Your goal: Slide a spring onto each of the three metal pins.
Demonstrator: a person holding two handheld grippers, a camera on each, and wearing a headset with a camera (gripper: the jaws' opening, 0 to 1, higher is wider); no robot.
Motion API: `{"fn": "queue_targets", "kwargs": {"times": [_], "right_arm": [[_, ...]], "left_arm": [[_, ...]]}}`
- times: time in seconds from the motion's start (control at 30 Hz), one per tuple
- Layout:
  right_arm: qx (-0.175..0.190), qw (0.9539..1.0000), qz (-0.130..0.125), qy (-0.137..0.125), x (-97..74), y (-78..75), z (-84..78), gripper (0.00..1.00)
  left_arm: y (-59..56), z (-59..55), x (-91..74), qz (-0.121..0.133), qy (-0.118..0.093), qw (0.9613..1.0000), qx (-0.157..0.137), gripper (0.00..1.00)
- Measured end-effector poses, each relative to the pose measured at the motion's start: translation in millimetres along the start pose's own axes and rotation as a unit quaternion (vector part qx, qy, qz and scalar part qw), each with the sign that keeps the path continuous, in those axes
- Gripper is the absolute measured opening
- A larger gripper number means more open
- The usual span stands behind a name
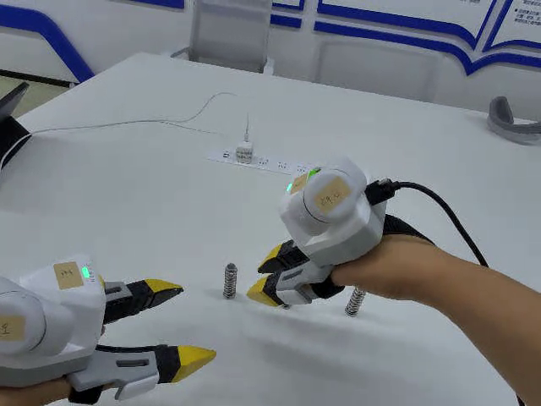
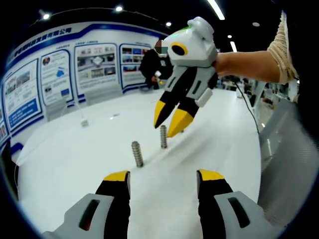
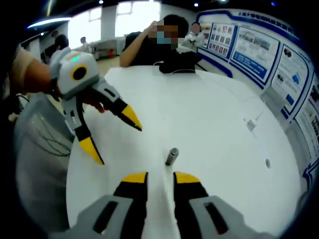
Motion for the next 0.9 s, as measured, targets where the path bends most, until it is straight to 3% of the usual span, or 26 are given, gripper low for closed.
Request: {"fn": "queue_targets", "kwargs": {"times": [0.6, 0.9], "right_arm": [[0.043, 0.9985, -0.028, -0.022, -25.4, 4.8, -23.2, 0.22], [0.069, 0.9963, -0.043, -0.026, -36.7, 8.5, -43.9, 0.22]], "left_arm": [[-1.8, 1.5, 0.7, -0.005, -0.004, 1.0000, -0.002, 0.56], [-1.3, -0.6, 1.4, -0.007, -0.004, 1.0000, -0.005, 0.57]]}}
Point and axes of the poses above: the centre of the closed fingertips' face, and the gripper's own axes: x roughly forward along the fingers, y roughly to its left, z roughly out of its top, the point moved 10 cm from there along -x, roughly backward along the fingers, and after that the axes turned 13 degrees about -z, right-handed, at the moved point
